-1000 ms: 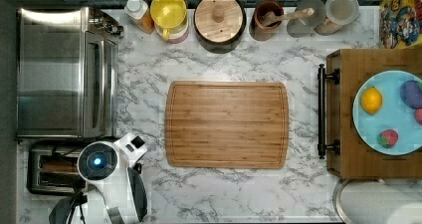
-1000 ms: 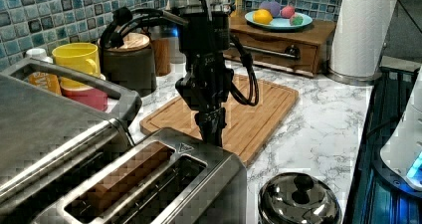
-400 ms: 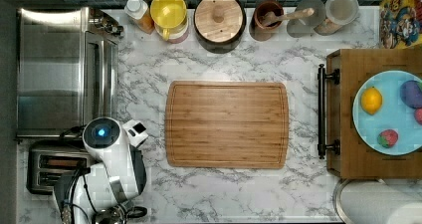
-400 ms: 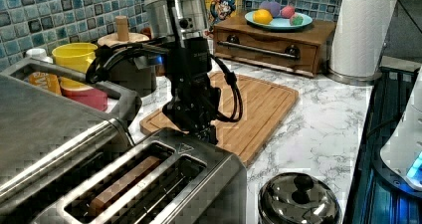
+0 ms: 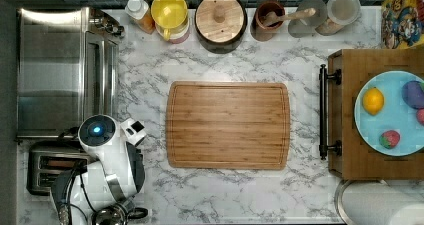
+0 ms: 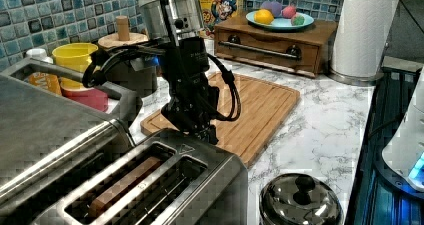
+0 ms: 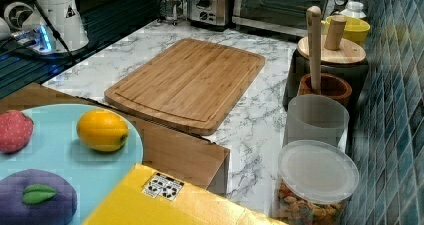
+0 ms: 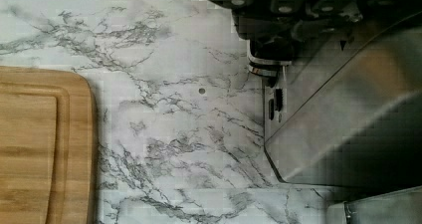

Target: Turn on the toaster.

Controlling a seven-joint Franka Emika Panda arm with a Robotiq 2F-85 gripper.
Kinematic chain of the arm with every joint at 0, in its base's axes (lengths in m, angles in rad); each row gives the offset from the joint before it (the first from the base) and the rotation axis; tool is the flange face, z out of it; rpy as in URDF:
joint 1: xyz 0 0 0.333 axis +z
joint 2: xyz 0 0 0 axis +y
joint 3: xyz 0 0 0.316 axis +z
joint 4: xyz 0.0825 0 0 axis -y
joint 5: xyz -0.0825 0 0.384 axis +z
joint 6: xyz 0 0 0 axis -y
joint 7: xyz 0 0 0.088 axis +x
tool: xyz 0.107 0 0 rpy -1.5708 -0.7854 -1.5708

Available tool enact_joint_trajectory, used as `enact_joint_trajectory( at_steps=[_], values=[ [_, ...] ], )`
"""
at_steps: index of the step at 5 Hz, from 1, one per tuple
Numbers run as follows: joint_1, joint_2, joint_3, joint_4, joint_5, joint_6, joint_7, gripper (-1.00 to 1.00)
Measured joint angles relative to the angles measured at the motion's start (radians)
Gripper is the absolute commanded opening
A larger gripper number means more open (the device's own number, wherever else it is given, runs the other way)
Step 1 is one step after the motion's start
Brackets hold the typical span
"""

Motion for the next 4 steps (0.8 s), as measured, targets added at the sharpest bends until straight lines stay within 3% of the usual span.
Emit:
enact_joint_trajectory(
  at_steps=[4],
  values=[
    [-0.002,-0.005,0.008,-0.004,-0.014,0.005,0.0,-1.0]
  ],
)
